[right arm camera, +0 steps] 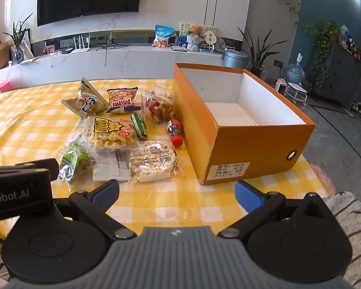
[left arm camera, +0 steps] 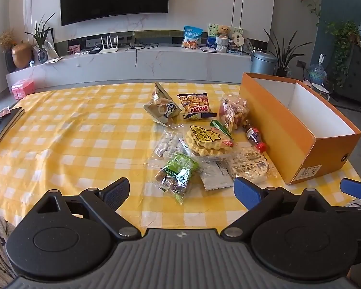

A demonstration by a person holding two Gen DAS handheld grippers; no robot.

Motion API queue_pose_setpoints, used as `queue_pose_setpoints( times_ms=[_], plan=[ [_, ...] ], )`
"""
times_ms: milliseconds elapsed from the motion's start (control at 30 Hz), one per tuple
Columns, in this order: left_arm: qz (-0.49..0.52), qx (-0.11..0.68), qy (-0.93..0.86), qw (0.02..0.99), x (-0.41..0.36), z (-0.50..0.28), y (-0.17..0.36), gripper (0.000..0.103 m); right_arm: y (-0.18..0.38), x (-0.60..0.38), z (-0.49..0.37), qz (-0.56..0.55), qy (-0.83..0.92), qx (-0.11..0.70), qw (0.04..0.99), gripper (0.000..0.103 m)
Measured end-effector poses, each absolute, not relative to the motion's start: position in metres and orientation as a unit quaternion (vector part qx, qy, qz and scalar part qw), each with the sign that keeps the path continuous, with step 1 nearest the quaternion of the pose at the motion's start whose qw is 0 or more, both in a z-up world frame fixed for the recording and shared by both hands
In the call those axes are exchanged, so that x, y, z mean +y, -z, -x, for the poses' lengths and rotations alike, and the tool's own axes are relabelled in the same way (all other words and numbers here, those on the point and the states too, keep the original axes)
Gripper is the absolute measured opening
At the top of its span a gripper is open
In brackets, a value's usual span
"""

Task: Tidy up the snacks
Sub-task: 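Move both tools toward the snack pile on the table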

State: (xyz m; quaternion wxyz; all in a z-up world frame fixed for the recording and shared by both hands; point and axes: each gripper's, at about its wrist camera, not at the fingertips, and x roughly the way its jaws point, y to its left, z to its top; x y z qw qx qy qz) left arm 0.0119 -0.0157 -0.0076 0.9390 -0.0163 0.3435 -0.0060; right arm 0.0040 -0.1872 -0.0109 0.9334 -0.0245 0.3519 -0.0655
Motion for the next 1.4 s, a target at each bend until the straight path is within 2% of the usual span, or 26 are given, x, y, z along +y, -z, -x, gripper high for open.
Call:
queue_pose_setpoints(
  times_ms=[1400],
  plan=[
    [0.025,0.342,0.004,0.939,-0.0092,-0.0116,0.011,0.103,0.0123,-0.1891,-0.0017,0.032,0.066,0.347,0.935,0.1]
  ],
)
